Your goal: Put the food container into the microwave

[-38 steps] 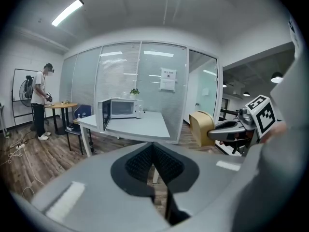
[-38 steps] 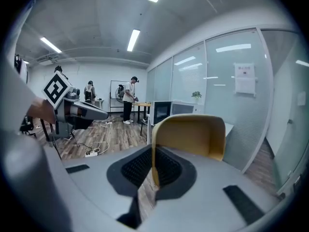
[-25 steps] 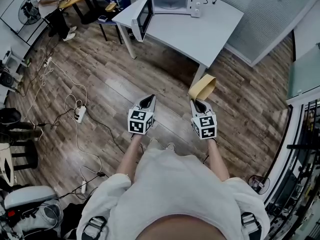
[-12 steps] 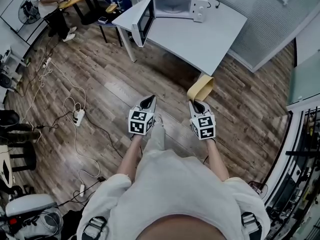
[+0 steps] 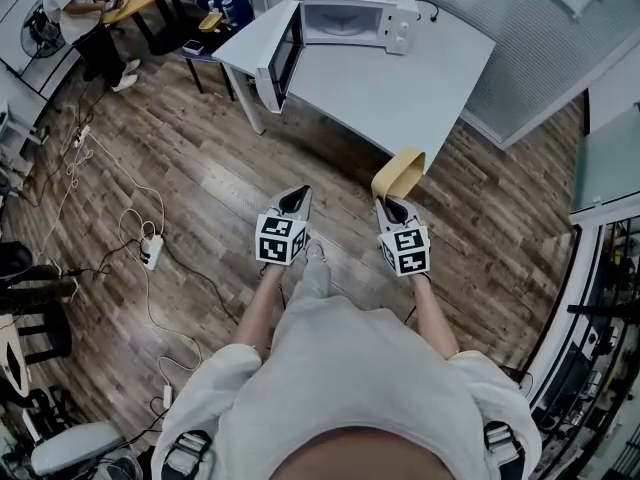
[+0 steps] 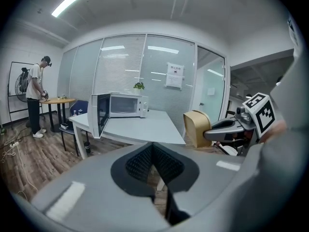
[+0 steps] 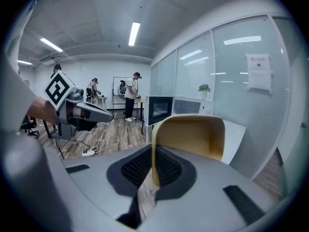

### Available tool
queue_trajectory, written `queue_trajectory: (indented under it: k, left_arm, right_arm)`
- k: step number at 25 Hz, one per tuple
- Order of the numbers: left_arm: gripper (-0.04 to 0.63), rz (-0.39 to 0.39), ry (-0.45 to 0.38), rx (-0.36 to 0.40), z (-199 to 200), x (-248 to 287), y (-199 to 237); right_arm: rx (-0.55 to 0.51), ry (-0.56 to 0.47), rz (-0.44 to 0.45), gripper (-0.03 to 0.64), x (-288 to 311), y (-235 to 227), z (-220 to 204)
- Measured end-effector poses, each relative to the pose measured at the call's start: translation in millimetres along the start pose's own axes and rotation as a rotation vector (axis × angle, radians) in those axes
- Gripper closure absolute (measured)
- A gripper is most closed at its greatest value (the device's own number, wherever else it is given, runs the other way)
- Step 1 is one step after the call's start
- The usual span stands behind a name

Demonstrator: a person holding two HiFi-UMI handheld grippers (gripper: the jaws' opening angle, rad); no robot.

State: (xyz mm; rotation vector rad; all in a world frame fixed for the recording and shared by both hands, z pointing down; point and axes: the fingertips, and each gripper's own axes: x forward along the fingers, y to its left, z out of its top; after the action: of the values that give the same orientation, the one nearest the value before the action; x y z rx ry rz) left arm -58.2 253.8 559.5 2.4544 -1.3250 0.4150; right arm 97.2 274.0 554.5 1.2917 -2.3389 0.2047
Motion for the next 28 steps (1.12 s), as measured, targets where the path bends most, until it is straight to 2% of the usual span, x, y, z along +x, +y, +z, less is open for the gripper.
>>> queue_trajectory:
  k: [14,28]
  left_arm:
    - [0.584,-0.055,0.006,-0.023,42,73,71]
    - [0.584,-0.142,0.008,-0.013,74,142,112]
  right_arm:
    - [-0.021,0.037,-0.029,0.592,87,-35,51]
    - [-0.063,0.057,-0.078,0.592,154,-71,87]
